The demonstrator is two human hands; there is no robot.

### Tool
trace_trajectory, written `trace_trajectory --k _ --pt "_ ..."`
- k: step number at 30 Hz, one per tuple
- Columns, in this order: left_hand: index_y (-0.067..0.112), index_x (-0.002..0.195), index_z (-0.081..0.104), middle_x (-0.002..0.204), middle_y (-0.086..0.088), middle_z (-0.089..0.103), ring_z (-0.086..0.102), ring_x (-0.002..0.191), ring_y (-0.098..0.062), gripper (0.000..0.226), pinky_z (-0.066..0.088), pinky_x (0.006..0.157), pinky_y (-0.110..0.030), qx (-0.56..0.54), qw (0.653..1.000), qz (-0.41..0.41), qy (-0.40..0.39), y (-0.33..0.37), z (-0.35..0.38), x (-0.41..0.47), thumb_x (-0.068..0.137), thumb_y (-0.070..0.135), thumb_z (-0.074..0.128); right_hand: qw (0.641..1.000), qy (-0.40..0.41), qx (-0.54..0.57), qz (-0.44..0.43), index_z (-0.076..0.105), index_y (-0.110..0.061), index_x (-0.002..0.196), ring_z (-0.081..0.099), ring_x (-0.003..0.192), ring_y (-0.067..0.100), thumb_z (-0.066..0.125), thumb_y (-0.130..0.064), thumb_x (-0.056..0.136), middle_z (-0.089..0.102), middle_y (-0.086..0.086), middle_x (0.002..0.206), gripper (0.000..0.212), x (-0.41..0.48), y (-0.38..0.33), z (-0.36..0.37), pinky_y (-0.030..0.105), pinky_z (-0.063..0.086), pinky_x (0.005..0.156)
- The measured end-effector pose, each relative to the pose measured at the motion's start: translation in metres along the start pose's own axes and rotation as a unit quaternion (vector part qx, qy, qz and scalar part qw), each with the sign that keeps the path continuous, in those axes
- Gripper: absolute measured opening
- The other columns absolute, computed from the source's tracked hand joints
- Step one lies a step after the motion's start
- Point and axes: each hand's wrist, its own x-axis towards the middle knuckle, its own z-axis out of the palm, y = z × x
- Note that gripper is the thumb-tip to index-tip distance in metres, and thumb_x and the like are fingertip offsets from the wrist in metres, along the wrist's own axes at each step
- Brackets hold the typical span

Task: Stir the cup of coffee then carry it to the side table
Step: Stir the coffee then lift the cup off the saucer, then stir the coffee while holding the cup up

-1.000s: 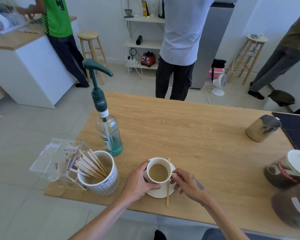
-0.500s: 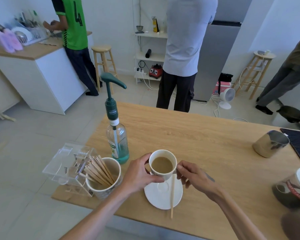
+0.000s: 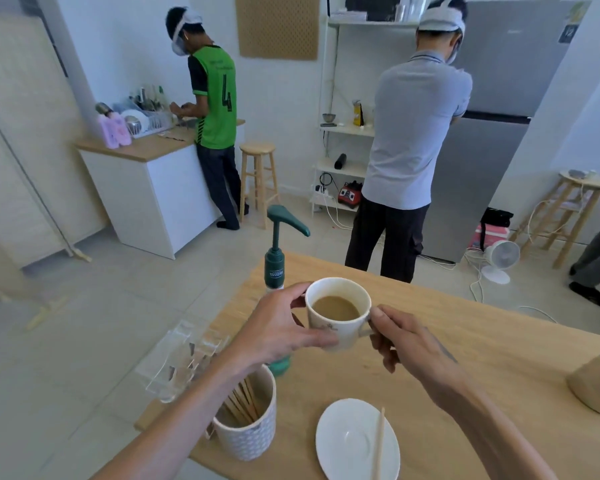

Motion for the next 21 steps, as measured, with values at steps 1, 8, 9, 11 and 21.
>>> trace_trajectory --k 1,8,9,11,21 --pt "0.034 0.136 0.065 0.123 0.018 0.073 0.065 0.118 -0.001 0.084 0.056 0.105 -0.044 -0.001 1.0 0.004 0.011 0.004 -0.007 0.0 0.059 0.048 0.096 1.0 0.005 0.003 -0.005 0.056 -0.001 0.086 0.046 0.061 0.015 0.043 -0.041 0.103 0.054 -0.001 0.068 0.046 0.003 -0.009 0.001 0.034 0.042 0.06" --pt "0.031 0.134 0.068 0.119 0.014 0.074 0.078 0.079 -0.01 0.054 0.057 0.055 -0.019 -0.017 0.995 0.016 0.094 0.025 -0.04 -0.006 0.083 0.039 0.085 0.999 0.025 0.036 -0.013 0.056 -0.018 0.072 0.042 0.061 0.016 0.043 -0.038 0.104 0.05 0.003 0.069 0.04 0.022 -0.045 0.008 0.03 0.04 0.053" --pt "0.027 0.13 0.07 0.115 0.011 0.076 0.078 0.075 -0.011 0.048 0.053 0.05 -0.016 -0.027 0.992 0.011 0.122 0.026 -0.045 -0.006 0.085 0.039 0.083 0.999 0.027 0.04 -0.012 0.056 -0.018 0.072 0.041 0.061 0.017 0.044 -0.037 0.104 0.049 0.003 0.069 0.04 0.023 -0.047 0.009 0.03 0.039 0.053" --pt "0.019 0.116 0.077 0.1 0.006 0.079 0.075 0.07 -0.009 0.033 0.051 0.051 -0.016 -0.041 0.976 0.032 0.214 0.032 -0.056 -0.003 0.089 0.037 0.079 0.998 0.027 0.046 -0.016 0.057 -0.018 0.071 0.04 0.061 0.017 0.044 -0.036 0.104 0.049 0.003 0.069 0.04 0.025 -0.051 0.01 0.029 0.039 0.052" --pt "0.003 0.099 0.077 0.093 -0.012 0.079 0.072 0.082 -0.027 0.041 0.057 0.075 -0.028 0.174 0.965 0.127 0.151 0.091 -0.081 0.089 0.106 0.037 0.056 0.999 0.028 0.043 -0.019 0.059 -0.02 0.069 0.04 0.059 0.014 0.045 -0.036 0.103 0.05 0.002 0.068 0.041 0.03 -0.069 0.016 0.028 0.038 0.052"
